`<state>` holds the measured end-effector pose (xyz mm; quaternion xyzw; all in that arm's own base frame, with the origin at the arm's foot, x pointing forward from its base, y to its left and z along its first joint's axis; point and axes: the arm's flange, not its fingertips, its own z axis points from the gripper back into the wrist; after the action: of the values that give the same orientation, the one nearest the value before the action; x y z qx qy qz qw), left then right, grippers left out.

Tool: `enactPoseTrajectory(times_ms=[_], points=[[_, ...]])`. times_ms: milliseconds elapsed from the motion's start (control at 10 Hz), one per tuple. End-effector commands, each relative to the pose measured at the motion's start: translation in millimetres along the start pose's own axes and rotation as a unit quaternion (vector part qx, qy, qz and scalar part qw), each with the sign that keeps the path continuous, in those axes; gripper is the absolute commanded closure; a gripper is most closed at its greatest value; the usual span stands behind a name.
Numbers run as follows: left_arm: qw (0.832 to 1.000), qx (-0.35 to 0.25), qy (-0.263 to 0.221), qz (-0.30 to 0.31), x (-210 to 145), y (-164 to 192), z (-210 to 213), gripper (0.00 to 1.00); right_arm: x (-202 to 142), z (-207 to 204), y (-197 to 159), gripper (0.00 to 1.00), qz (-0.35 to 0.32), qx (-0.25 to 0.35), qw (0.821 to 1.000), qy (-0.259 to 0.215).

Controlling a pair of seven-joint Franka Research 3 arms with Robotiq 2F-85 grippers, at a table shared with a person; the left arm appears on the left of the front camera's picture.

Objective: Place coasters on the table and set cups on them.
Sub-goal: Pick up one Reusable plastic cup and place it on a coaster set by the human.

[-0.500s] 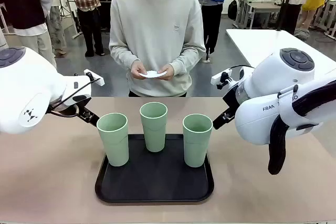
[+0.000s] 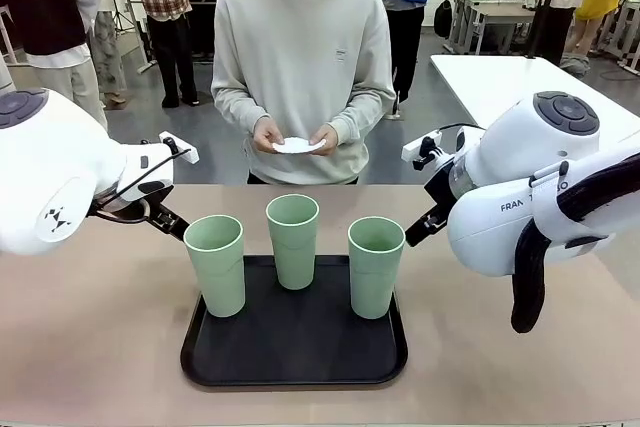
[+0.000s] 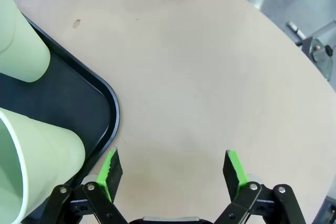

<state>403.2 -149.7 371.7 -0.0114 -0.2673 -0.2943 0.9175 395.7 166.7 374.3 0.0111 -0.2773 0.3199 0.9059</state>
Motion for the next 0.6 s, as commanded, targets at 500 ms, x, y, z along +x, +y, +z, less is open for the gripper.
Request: enactPoseTrajectory(times_ms=[500], points=[[1.0,0.0,0.0,0.0,0.0,0.0,0.0,0.0,0.0,0.0,0.0,0.0,0.0,0.0,1.0,0.0]])
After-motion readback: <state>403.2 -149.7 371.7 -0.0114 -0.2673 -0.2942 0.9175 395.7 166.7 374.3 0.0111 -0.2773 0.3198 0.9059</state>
